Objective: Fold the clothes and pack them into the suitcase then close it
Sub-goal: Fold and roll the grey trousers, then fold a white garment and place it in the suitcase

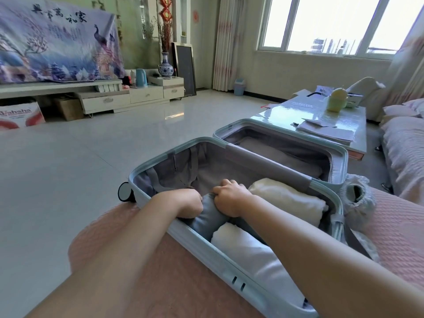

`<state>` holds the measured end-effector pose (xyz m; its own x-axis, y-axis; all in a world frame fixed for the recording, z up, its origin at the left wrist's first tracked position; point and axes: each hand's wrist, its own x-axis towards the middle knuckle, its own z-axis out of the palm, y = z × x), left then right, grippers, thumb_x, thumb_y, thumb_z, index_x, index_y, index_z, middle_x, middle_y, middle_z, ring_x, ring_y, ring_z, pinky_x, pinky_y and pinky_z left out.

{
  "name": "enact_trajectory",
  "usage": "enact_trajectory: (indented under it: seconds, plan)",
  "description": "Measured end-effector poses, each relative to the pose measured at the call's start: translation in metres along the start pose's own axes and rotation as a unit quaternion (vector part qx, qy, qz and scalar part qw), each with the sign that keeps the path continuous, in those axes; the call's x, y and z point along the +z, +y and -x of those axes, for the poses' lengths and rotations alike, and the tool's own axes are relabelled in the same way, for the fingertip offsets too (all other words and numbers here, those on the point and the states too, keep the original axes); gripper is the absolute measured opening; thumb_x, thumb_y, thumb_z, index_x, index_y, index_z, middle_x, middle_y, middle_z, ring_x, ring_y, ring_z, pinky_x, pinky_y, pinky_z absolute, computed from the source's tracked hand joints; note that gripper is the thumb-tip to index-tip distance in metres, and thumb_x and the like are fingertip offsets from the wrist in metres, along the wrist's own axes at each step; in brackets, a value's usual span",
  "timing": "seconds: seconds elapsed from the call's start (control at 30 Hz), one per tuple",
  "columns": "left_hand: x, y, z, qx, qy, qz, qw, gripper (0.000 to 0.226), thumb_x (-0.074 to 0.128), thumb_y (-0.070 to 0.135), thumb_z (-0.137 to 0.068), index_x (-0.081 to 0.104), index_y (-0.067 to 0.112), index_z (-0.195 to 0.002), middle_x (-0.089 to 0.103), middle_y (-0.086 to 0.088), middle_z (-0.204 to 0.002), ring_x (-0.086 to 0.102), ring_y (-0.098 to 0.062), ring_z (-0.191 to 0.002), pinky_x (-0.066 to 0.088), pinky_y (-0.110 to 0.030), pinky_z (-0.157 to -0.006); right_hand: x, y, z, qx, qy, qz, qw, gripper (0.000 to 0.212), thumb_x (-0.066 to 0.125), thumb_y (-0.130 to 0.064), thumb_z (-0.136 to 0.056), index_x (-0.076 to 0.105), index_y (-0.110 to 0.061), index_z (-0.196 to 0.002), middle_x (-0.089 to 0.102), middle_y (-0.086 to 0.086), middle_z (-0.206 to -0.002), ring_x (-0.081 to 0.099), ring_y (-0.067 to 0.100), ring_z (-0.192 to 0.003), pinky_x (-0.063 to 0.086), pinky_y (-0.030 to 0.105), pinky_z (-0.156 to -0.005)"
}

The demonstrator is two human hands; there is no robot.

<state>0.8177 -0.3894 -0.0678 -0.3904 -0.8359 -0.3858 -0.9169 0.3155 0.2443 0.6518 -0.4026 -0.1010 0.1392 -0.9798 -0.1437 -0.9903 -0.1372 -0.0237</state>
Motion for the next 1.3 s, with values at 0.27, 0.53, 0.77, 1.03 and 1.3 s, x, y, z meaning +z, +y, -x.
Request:
enact_trajectory:
  seconds: [0.27, 0.53, 0.77, 1.03, 1.3]
  plan:
    - [0.028, 0.014, -0.005, -0.023, -0.023, -0.015, 0.999, 0.067, 0.027, 0.034, -0.098, 0.002, 0.020, -0.159, -0.004, 0.003, -0.166, 0.006, -0.024, -0.152, 0.012, -0.044, -0.123, 0.021, 0.000, 0.017, -0.080, -0.024, -0.126, 0.988, 0.049, 0.024, -0.034, -0.108, 0.035, -0.021, -0.154, 0.032, 0.004, -0.161, 0.024, 0.021, -0.149, 0.017, 0.034, -0.121]
    - [0.017, 0.034, 0.005, -0.002, 0.094, 0.061, 0.994, 0.059, 0.033, 0.031, -0.100, 0.020, 0.022, -0.156, 0.017, -0.003, -0.163, 0.014, -0.027, -0.149, 0.017, -0.044, -0.120, 0.005, 0.016, 0.049, -0.028, 0.066, -0.162, 0.984, 0.046, 0.038, -0.044, -0.102, 0.048, -0.026, -0.144, 0.045, 0.002, -0.150, 0.042, 0.027, -0.137, 0.033, 0.041, -0.114]
    - [0.017, 0.142, 0.030, 0.121, 0.213, 0.097, 0.965, 0.048, 0.047, 0.036, -0.098, 0.044, 0.026, -0.144, 0.049, -0.003, -0.142, 0.040, -0.024, -0.133, 0.034, -0.041, -0.111, -0.026, 0.101, 0.157, 0.031, 0.183, -0.166, 0.969, 0.037, 0.048, -0.036, -0.100, 0.053, -0.031, -0.137, 0.051, 0.000, -0.137, 0.053, 0.025, -0.122, 0.043, 0.036, -0.101]
    - [0.064, 0.373, 0.067, 0.281, 0.181, 0.133, 0.933, 0.031, 0.051, 0.035, -0.096, 0.060, 0.031, -0.126, 0.063, 0.007, -0.119, 0.059, -0.015, -0.104, 0.049, -0.034, -0.092, -0.027, 0.266, 0.357, 0.208, 0.172, -0.186, 0.945, 0.031, 0.050, -0.035, -0.099, 0.062, -0.029, -0.128, 0.070, -0.001, -0.121, 0.064, 0.020, -0.108, 0.049, 0.034, -0.091]
    - [0.172, 0.624, 0.084, 0.377, 0.077, 0.151, 0.911, 0.025, 0.053, 0.031, -0.093, 0.064, 0.033, -0.115, 0.068, 0.000, -0.110, 0.063, -0.024, -0.090, 0.053, -0.035, -0.084, 0.019, 0.440, 0.566, 0.419, 0.176, -0.202, 0.868, 0.032, 0.053, -0.033, -0.095, 0.065, -0.028, -0.125, 0.070, -0.001, -0.120, 0.064, 0.019, -0.111, 0.048, 0.028, -0.096]
